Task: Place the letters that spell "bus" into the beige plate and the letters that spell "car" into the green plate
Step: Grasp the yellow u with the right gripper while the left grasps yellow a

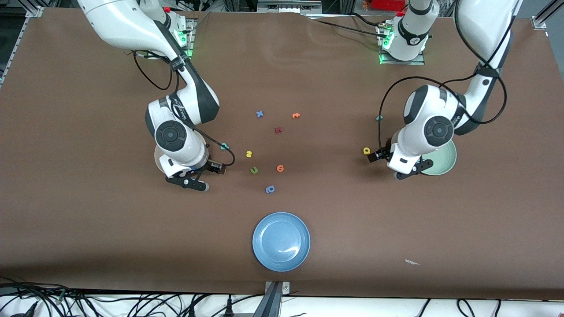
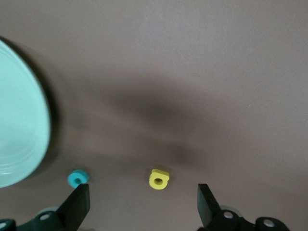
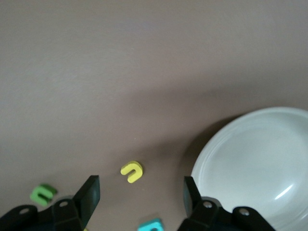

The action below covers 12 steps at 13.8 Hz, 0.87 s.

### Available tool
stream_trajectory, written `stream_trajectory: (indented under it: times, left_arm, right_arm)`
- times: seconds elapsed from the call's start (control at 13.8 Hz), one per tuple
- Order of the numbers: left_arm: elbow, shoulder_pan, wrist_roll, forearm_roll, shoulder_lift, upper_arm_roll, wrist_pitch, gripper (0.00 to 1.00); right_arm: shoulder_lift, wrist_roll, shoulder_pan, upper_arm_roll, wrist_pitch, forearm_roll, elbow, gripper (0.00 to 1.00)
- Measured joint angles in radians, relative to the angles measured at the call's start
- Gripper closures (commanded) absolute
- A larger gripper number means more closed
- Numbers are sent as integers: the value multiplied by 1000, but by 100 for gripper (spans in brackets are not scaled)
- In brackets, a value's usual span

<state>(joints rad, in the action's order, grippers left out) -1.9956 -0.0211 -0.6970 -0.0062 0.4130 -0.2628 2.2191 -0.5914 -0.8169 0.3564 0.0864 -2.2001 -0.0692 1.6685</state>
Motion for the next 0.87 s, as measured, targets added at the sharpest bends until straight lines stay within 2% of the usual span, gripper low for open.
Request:
stream_trajectory:
  times: [0.51, 0.87]
  left_arm:
    - [0, -11, -95, 0, 85, -1, 56, 5]
    - [0, -23, -183, 0, 133, -2, 61, 8]
  right_arm:
    - [-63, -553, 25, -2, -51, -2, 0, 23]
    - [-96, -692, 37, -3, -68, -4, 0, 27]
